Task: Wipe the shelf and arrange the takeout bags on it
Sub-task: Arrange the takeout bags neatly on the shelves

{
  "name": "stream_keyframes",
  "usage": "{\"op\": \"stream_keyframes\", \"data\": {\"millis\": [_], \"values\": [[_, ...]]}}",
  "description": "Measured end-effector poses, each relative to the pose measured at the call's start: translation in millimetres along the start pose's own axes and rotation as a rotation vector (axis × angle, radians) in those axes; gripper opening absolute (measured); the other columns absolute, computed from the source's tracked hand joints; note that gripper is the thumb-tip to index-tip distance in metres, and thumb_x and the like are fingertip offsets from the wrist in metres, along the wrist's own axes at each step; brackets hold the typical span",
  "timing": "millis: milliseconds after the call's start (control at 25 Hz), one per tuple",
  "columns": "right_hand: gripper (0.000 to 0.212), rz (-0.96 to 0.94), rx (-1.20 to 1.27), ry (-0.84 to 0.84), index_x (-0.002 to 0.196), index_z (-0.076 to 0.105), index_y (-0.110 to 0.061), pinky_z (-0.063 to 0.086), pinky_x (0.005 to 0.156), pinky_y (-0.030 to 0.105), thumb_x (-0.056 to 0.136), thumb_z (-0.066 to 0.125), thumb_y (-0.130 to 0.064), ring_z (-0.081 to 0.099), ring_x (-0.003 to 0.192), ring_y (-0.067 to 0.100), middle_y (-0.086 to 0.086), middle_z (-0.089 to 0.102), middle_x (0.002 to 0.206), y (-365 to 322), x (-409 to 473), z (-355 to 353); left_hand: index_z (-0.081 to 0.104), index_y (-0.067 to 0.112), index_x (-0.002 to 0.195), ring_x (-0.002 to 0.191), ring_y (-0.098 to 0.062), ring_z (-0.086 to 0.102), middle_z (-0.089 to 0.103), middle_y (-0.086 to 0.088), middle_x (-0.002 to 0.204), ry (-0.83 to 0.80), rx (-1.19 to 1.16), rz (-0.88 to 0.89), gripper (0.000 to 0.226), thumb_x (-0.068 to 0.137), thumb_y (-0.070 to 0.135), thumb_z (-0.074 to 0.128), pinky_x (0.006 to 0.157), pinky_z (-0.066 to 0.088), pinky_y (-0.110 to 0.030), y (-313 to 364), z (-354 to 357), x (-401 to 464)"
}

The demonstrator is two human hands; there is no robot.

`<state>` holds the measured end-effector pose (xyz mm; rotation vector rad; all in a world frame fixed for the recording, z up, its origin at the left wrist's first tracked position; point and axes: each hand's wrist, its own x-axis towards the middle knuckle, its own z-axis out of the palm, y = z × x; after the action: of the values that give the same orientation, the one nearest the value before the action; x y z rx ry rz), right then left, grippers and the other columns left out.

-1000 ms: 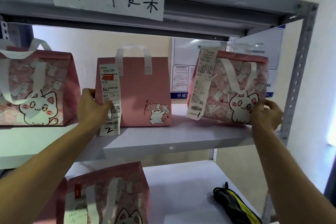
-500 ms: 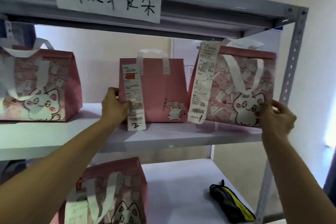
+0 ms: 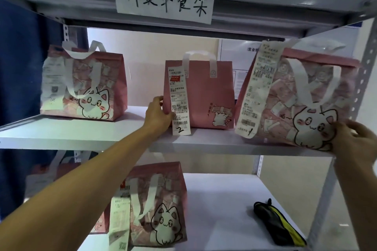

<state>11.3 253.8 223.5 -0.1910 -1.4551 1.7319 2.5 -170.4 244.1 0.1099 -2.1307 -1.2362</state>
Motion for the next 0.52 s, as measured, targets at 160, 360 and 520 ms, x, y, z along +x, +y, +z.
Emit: {"op": "stream_keyframes", "data": {"millis": [160,360,520], "values": [[0.038,-0.019,-0.007,-0.023,0.108,0.075,-0.027,0.060,0.085,0.044,0.075,0.072,-0.045,0.075,0.087,0.026,0.007,0.076,0.100,-14.8,-13.8,13.6,0.035,0.012,0.148,0.124,-0.030,0.057,0.053,-0.008,0.141,0.009,0.030,-0.032,0.068,0.090,0.014,0.069,0.104,0.047,-0.038,1.0,-6.8,-7.2],[0.047,-0.027,0.045,-0.046,0.116,0.072,-0.024,0.059,0.086,0.045,0.077,0.065,-0.050,0.073,0.093,0.027,0.008,0.075,0.104,-11.4,-9.8,1.6,0.039,0.015,0.145,0.125,-0.026,0.056,0.056,-0.005,0.142,-0.035,0.050,-0.026,0.060,0.092,0.017,0.067,0.100,0.044,-0.033,2.5,-10.2,-9.2],[0.059,0.054,0.081,-0.053,0.105,0.072,-0.024,0.060,0.085,0.044,0.072,0.066,-0.073,0.069,0.086,0.013,-0.001,0.072,0.097,15.7,12.7,-11.4,0.037,0.015,0.146,0.125,-0.027,0.056,0.053,-0.002,0.146,-0.134,0.053,-0.037,0.060,0.093,0.020,0.065,0.102,0.046,-0.037,-0.4,2.4,-8.5]]}}
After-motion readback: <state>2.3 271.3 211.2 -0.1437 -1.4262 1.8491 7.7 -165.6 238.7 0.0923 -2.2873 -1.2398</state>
